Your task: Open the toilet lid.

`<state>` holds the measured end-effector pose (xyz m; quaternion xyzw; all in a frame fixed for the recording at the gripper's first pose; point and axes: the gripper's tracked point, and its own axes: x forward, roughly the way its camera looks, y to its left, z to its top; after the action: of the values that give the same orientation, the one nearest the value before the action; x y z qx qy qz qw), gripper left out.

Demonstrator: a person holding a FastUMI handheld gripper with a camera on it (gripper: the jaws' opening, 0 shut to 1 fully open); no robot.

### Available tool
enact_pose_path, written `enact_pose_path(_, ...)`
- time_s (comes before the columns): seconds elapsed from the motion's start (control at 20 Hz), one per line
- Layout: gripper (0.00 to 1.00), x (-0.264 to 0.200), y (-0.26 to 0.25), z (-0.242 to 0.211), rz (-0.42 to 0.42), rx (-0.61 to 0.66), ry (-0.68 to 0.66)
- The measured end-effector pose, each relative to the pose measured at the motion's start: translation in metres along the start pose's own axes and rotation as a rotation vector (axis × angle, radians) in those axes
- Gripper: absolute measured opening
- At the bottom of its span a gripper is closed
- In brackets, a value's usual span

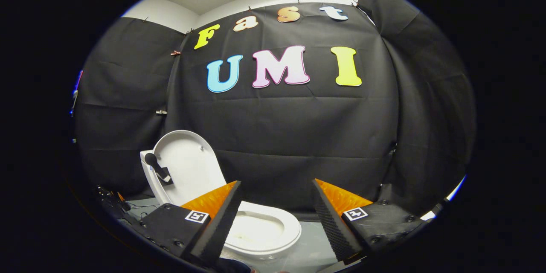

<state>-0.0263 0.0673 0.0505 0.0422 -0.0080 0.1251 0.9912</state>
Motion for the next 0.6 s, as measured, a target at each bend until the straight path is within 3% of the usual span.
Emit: enact_pose_path(0.6, 0.98, 0.0012, 0.0018, -0.0053, 0.007, 0.013, 0.02)
